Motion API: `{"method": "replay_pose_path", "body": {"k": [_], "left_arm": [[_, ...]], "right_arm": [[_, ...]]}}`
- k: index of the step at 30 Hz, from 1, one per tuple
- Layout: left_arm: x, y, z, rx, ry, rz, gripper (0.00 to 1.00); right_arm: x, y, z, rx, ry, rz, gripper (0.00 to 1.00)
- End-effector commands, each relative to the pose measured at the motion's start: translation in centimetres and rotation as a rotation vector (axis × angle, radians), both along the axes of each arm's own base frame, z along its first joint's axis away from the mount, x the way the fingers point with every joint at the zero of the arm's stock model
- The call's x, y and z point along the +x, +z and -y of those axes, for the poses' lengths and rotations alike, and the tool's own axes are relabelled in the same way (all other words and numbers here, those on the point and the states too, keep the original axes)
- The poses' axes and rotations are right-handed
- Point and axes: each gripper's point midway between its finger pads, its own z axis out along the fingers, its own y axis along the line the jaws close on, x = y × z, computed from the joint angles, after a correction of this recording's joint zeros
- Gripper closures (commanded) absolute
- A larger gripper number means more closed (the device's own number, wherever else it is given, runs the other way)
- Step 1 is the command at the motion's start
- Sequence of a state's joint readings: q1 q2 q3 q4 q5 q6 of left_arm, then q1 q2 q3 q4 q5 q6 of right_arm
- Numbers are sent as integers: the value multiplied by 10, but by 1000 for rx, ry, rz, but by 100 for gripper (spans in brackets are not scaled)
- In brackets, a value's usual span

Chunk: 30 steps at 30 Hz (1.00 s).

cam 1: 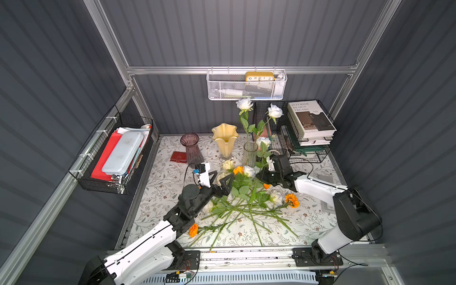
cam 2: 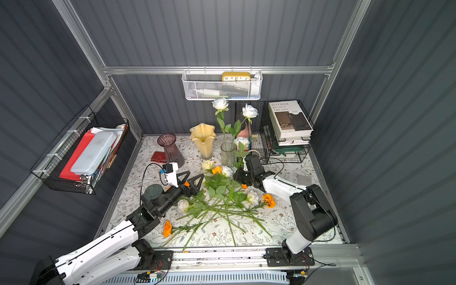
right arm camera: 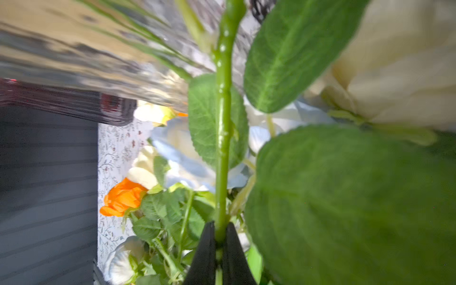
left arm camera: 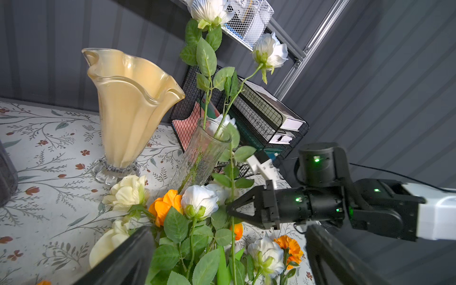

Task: Arrange the flowers in different vases according to their colors
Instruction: Pick up the flower at the center of the board, then insert the flower into the vase.

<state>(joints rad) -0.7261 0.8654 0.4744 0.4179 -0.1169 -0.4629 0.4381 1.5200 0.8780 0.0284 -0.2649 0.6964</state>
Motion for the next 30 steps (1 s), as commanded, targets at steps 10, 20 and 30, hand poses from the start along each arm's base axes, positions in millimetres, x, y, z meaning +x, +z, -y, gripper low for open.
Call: {"method": "replay_pose_path", "body": {"k": [10,20,30], "left_arm": [[0,-11,4,19,-14,-5,1],[2,-20,9,22,-31,-13,1],[3,-32,15,35,-54,-39,1]], "right_arm": [[-36,169,54,-34,-101,539,100],[0,298,15,-115,-44,1008,100],[98,313,-21,-294,-78,1092,100]]}}
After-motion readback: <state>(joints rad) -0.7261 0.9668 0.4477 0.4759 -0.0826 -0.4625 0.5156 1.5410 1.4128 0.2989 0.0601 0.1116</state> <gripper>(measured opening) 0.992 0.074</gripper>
